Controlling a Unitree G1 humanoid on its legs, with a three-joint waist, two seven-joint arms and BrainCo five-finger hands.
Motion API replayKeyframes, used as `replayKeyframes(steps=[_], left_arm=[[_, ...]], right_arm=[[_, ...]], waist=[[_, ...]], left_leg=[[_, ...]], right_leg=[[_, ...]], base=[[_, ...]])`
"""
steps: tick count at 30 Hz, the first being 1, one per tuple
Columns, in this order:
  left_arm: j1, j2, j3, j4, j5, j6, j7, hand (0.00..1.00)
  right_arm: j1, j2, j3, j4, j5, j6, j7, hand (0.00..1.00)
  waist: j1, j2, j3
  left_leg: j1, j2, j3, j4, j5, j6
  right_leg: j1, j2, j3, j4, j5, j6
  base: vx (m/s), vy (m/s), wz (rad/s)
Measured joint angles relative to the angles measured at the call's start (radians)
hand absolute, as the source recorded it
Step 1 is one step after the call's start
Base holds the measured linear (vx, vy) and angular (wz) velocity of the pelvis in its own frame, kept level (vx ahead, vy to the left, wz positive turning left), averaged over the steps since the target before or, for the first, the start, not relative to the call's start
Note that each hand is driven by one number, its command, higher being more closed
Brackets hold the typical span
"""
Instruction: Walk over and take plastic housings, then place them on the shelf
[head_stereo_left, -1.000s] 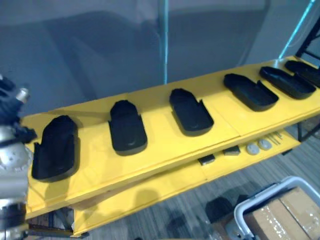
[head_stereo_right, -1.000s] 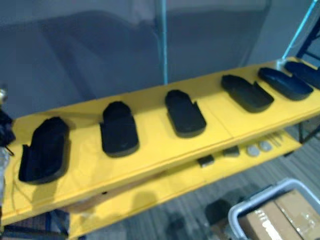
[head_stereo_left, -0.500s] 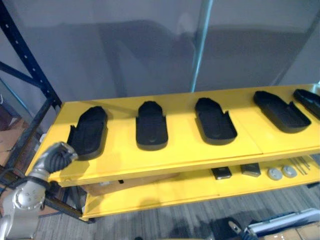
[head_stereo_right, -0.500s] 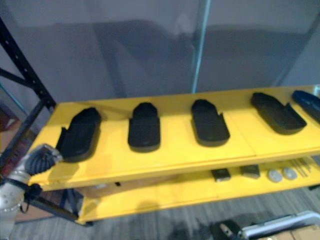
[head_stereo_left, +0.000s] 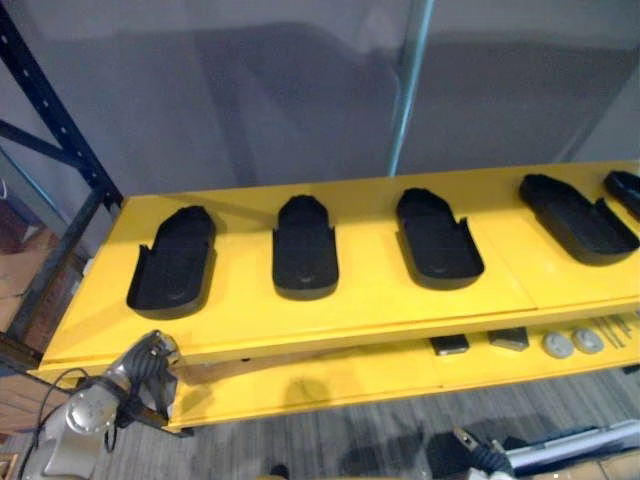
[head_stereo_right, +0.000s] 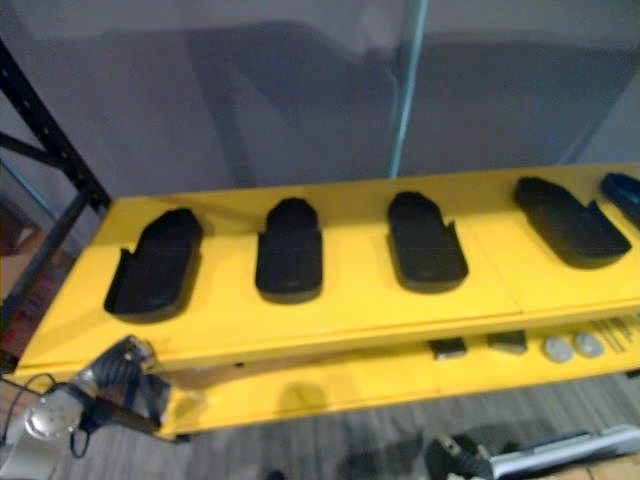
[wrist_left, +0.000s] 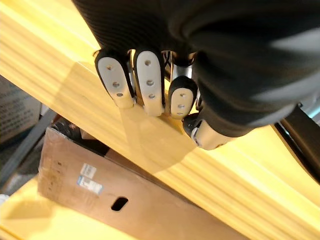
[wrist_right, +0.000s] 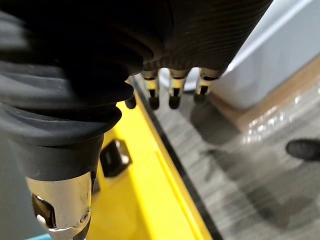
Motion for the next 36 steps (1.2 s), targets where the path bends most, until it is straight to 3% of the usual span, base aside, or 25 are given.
replayKeyframes(steps=[5, 11, 18, 21, 23, 26, 28, 31, 36], left_arm=[[-0.003, -0.021, -0.02, 0.004, 0.037, 0.045, 0.096, 1.0], [-0.012, -0.036, -0.017, 0.005, 0.071, 0.058, 0.121, 1.0], [-0.01, -0.047, 0.065, -0.088, 0.07, 0.105, 0.052, 1.0], [-0.042, 0.007, 0.158, -0.187, -0.04, 0.061, 0.025, 1.0], [-0.057, 0.064, 0.18, -0.25, -0.129, -0.017, 0.025, 1.0], [-0.058, 0.074, 0.201, -0.455, -0.31, -0.127, -0.016, 1.0], [-0.044, 0.066, 0.221, -0.592, -0.392, -0.173, -0.033, 1.0], [-0.029, 0.037, 0.253, -0.623, -0.455, -0.205, -0.057, 1.0], [0.014, 0.013, 0.312, -0.623, -0.479, -0.211, -0.064, 1.0]], right_arm=[[-0.005, -0.001, 0.0, 0.004, 0.0, 0.005, -0.003, 0.0], [0.001, -0.001, -0.002, 0.004, -0.003, 0.005, -0.007, 0.0], [0.017, 0.002, -0.015, 0.004, -0.01, 0.005, -0.01, 0.0], [0.02, 0.004, -0.022, 0.003, -0.01, 0.005, -0.023, 0.0], [0.025, 0.005, -0.036, 0.002, -0.01, 0.003, -0.028, 0.0], [0.042, 0.007, -0.056, 0.013, -0.011, -0.005, -0.029, 0.0], [0.047, 0.007, -0.061, 0.02, -0.013, -0.011, -0.03, 0.0], [0.047, 0.006, -0.073, 0.025, -0.013, -0.015, -0.044, 0.0], [0.063, 0.006, -0.073, 0.028, -0.012, -0.014, -0.047, 0.0]], waist=[[0.001, 0.0, 0.0], [-0.003, 0.006, 0.004], [0.015, 0.014, 0.014], [0.015, -0.01, 0.027], [0.012, -0.022, 0.029], [0.011, -0.021, 0.028], [0.011, -0.012, 0.024], [0.013, 0.02, 0.005], [0.017, 0.027, 0.001]], left_leg=[[0.009, 0.01, 0.013, 0.0, -0.001, -0.001], [0.008, 0.014, 0.021, 0.0, -0.007, -0.001], [-0.008, 0.021, 0.018, 0.0, -0.003, -0.007], [-0.008, 0.024, 0.018, 0.0, -0.004, -0.008], [-0.008, 0.019, 0.02, 0.001, -0.004, -0.008], [-0.011, 0.017, 0.02, 0.002, -0.002, -0.01], [-0.01, 0.02, 0.021, 0.003, 0.003, -0.015], [-0.021, 0.029, 0.02, 0.001, 0.003, -0.015], [-0.029, 0.032, 0.018, 0.0, 0.011, -0.015]], right_leg=[[0.003, 0.008, 0.015, -0.005, 0.001, 0.001], [0.001, 0.011, 0.024, -0.015, 0.001, 0.009], [-0.014, 0.021, 0.022, -0.015, 0.004, 0.011], [-0.011, 0.024, 0.02, -0.015, 0.005, 0.011], [-0.012, 0.021, 0.021, -0.015, 0.007, 0.014], [-0.015, 0.016, 0.023, 0.002, 0.009, 0.015], [-0.018, 0.016, 0.023, 0.017, 0.008, 0.015], [-0.035, 0.021, 0.023, 0.036, 0.005, 0.01], [-0.036, 0.024, 0.022, 0.035, -0.005, -0.002]], base=[[-0.03, -0.002, -0.07], [-0.04, 0.003, -0.05], [0.04, -0.022, 0.02], [0.05, -0.024, -0.01], [0.06, -0.003, -0.01], [0.05, 0.01, 0.08], [0.02, 0.006, 0.1], [-0.03, 0.004, 0.03], [-0.08, 0.01, 0.01]])
